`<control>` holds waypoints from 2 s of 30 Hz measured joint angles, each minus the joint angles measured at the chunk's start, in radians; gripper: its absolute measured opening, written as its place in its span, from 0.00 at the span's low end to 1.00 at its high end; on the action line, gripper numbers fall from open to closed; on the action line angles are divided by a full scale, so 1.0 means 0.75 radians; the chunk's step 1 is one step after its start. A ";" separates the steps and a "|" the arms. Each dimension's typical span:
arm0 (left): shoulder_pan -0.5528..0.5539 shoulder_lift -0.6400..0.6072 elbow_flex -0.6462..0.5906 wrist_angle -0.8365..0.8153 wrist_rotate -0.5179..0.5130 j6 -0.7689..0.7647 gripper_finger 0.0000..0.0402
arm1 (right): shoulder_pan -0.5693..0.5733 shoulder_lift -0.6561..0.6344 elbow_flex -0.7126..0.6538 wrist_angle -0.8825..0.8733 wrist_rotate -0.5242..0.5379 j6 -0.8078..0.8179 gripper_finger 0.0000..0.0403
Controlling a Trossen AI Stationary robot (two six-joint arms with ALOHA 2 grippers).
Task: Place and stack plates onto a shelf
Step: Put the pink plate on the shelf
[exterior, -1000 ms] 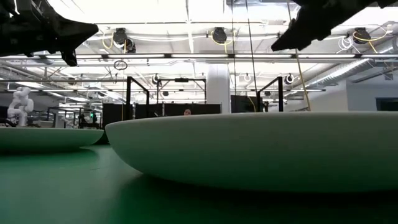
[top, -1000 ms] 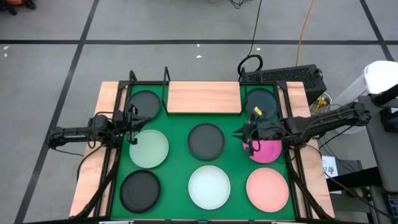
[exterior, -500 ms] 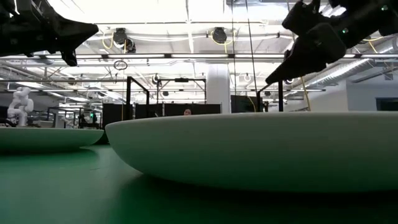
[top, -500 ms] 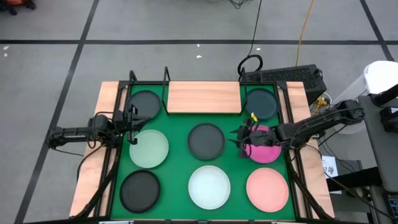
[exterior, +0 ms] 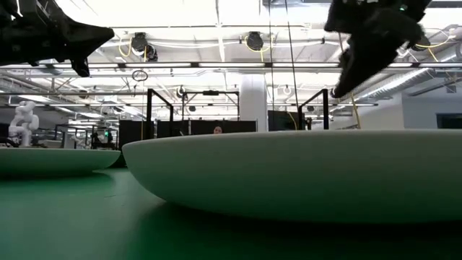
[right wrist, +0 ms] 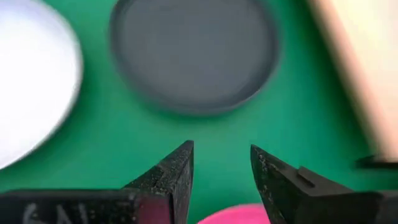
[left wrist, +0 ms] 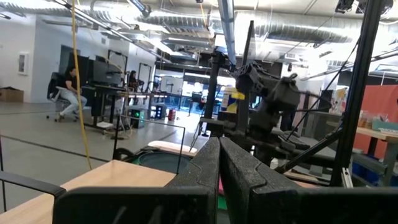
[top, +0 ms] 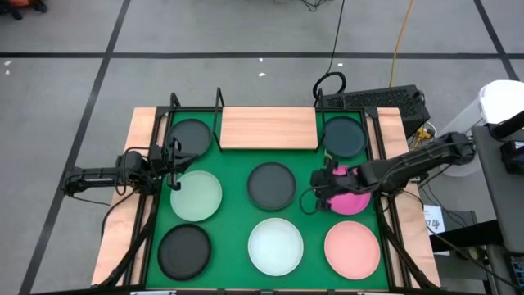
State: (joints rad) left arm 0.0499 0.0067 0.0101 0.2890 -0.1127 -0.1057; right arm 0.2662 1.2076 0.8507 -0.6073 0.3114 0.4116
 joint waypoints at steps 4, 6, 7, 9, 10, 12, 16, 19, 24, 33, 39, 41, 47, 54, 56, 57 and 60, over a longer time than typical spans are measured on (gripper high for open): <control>0.000 0.000 0.000 0.000 0.000 0.000 0.04 | 0.061 0.049 -0.040 -0.055 -0.067 0.182 0.35; 0.000 0.000 0.000 0.000 0.000 0.000 0.04 | 0.094 0.076 -0.069 -0.072 -0.070 0.251 0.35; 0.000 0.000 0.000 0.000 0.000 0.000 0.04 | 0.107 0.090 -0.082 -0.081 -0.070 0.283 0.35; 0.000 0.000 0.000 0.000 0.000 0.000 0.04 | 0.130 0.114 -0.109 -0.094 -0.074 0.345 0.35; 0.000 0.000 0.000 0.000 0.000 0.000 0.04 | 0.138 0.126 -0.120 -0.093 -0.073 0.370 0.35; 0.000 0.000 0.000 0.000 0.000 0.000 0.04 | 0.147 0.140 -0.139 -0.095 -0.071 0.412 0.35; 0.000 0.000 0.000 0.000 0.000 0.000 0.04 | 0.148 0.148 -0.173 -0.100 -0.071 0.476 0.35; 0.000 0.000 0.000 0.000 0.000 0.000 0.04 | 0.148 0.147 -0.208 -0.102 -0.070 0.514 0.35; 0.000 0.000 0.000 -0.001 0.000 0.000 0.04 | 0.148 0.148 -0.300 -0.052 -0.073 0.565 0.35; 0.000 0.000 0.000 0.000 0.000 0.000 0.04 | 0.149 0.128 -0.342 -0.038 -0.129 0.584 0.10; 0.000 0.000 0.000 0.000 0.000 0.000 0.04 | 0.151 0.048 -0.289 -0.043 -0.175 0.529 0.04; 0.000 0.000 0.000 0.000 0.000 0.000 0.04 | 0.156 0.008 -0.256 -0.024 -0.203 0.503 0.02; 0.000 0.000 0.000 -0.001 0.001 0.000 0.04 | 0.189 -0.114 -0.135 0.041 -0.229 0.380 0.00; 0.000 0.000 0.000 0.000 0.000 0.000 0.04 | 0.215 -0.229 -0.078 0.433 -0.274 0.017 0.00; 0.000 0.000 0.000 0.000 0.000 0.000 0.04 | 0.202 -0.258 -0.078 0.550 -0.272 -0.089 0.00; 0.000 0.000 0.000 0.000 0.000 0.000 0.04 | 0.194 -0.271 -0.078 0.605 -0.270 -0.150 0.00; 0.000 0.000 0.000 0.000 0.001 0.000 0.04 | 0.162 -0.310 -0.078 0.751 -0.247 -0.371 0.00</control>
State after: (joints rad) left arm 0.0498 0.0067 0.0101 0.2890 -0.1123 -0.1055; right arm 0.3877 0.9749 0.7921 -0.0438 0.1265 0.1331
